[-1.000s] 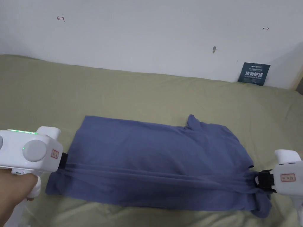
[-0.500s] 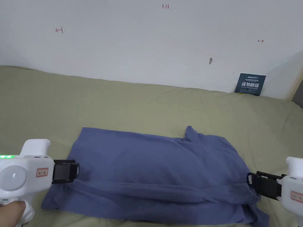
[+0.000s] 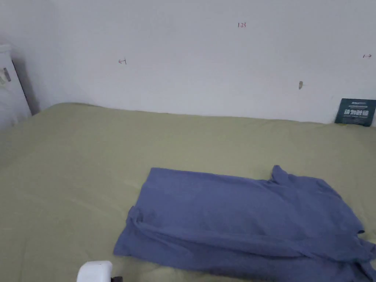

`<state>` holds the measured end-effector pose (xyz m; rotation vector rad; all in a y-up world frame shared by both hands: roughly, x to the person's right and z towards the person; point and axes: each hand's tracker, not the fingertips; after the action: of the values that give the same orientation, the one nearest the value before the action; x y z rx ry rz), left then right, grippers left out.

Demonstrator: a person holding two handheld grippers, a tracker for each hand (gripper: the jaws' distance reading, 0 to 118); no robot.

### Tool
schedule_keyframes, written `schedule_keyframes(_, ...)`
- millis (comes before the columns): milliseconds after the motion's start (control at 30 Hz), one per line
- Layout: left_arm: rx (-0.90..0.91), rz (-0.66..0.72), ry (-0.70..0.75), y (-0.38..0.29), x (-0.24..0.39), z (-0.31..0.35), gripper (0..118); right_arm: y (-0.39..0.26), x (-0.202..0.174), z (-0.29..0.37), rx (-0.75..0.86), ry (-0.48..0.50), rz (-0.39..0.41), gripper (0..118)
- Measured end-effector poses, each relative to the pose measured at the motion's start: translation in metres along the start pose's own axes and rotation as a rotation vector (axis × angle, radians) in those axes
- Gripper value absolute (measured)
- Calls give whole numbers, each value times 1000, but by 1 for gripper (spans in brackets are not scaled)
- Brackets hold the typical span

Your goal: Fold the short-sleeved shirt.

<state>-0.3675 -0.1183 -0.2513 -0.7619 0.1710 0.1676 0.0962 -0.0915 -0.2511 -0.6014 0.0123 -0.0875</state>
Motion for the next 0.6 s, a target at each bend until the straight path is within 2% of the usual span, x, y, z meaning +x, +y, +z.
schedule_keyframes(100,-2,66,-38,21,-8,-19,0,3,8,-4,-14,-1,-37,0)
schedule_keyframes(133,29,70,-36,28,-10,-26,3,3,9,-5,-15,-3,-36,0)
schedule_keyframes(167,33,65,-33,38,-11,-35,18,4,10,-7,-19,-7,-33,0)
schedule_keyframes(233,30,55,-24,55,-15,-58,82,7,18,-10,-25,-6,-42,0)
schedule_keyframes(267,-20,51,12,62,-16,-73,100,8,21,-11,-26,-7,-46,0)
schedule_keyframes(300,-63,48,26,69,-18,-84,99,9,24,-13,-29,-8,-48,0)
schedule_keyframes(467,-55,-2,11,90,-20,-124,97,15,41,-28,-51,-30,-33,0)
schedule_keyframes(500,-70,-15,12,92,-20,-134,92,16,44,-31,-55,-34,-38,0)
schedule_keyframes(533,-125,-40,45,92,-19,-145,92,17,48,-34,-57,-35,-51,0)
schedule_keyframes(567,-181,-61,39,92,-19,-154,89,18,51,-37,-55,-32,-72,0)
schedule_keyframes(600,-215,-63,14,89,-16,-156,73,20,55,-41,-55,-26,-94,0)
